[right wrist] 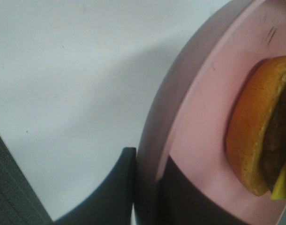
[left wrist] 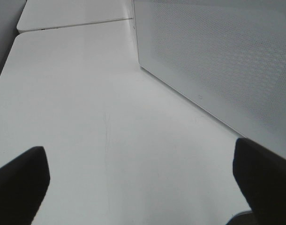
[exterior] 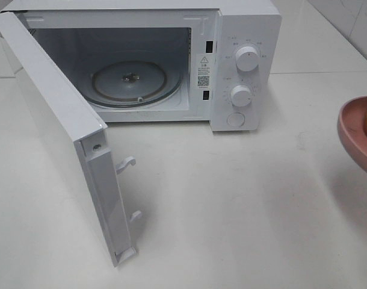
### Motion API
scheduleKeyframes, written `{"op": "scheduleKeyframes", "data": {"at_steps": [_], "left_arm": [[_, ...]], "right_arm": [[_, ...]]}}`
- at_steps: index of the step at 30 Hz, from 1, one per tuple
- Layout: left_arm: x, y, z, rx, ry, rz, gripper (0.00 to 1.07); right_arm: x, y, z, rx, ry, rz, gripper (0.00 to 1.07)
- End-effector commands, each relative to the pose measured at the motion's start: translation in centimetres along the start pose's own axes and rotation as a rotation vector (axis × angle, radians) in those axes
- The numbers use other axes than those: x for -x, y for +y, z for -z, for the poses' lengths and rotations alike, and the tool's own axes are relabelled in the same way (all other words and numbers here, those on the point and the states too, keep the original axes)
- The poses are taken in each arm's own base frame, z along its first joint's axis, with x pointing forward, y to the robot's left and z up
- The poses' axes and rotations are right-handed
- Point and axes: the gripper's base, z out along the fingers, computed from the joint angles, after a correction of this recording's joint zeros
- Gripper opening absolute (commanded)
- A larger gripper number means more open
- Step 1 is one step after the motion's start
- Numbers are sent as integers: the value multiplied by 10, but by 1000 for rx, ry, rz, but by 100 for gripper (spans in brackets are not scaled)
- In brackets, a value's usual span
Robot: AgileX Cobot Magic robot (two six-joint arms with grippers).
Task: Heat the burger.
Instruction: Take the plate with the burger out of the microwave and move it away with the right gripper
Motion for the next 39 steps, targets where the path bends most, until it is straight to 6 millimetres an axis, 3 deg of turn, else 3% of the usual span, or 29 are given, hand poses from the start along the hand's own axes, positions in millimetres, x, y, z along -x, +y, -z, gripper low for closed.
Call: {"op": "scheduleKeyframes", "data": {"at_steps": [1, 10, 17, 22, 30, 39], "left_arm": [[-1, 0, 2, 4, -31, 3, 100], [-1, 0, 2, 4, -31, 3, 100], [-1, 0, 2, 4, -31, 3, 100], [-1, 0, 2, 4, -31, 3, 100], [-1, 0, 2, 4, -31, 3, 100], [-1, 0, 2, 4, -31, 3, 100]], "right_arm": [[-7, -9, 3, -93, 52, -83, 0], [-18, -10, 4, -124, 180, -280, 1], [-15, -11, -5, -120, 319, -389, 1], [-2, -13, -23, -160, 422, -554, 1], [10, -14, -39, -181, 504, -619, 1], [47, -29, -63, -230, 488, -762, 2]]}}
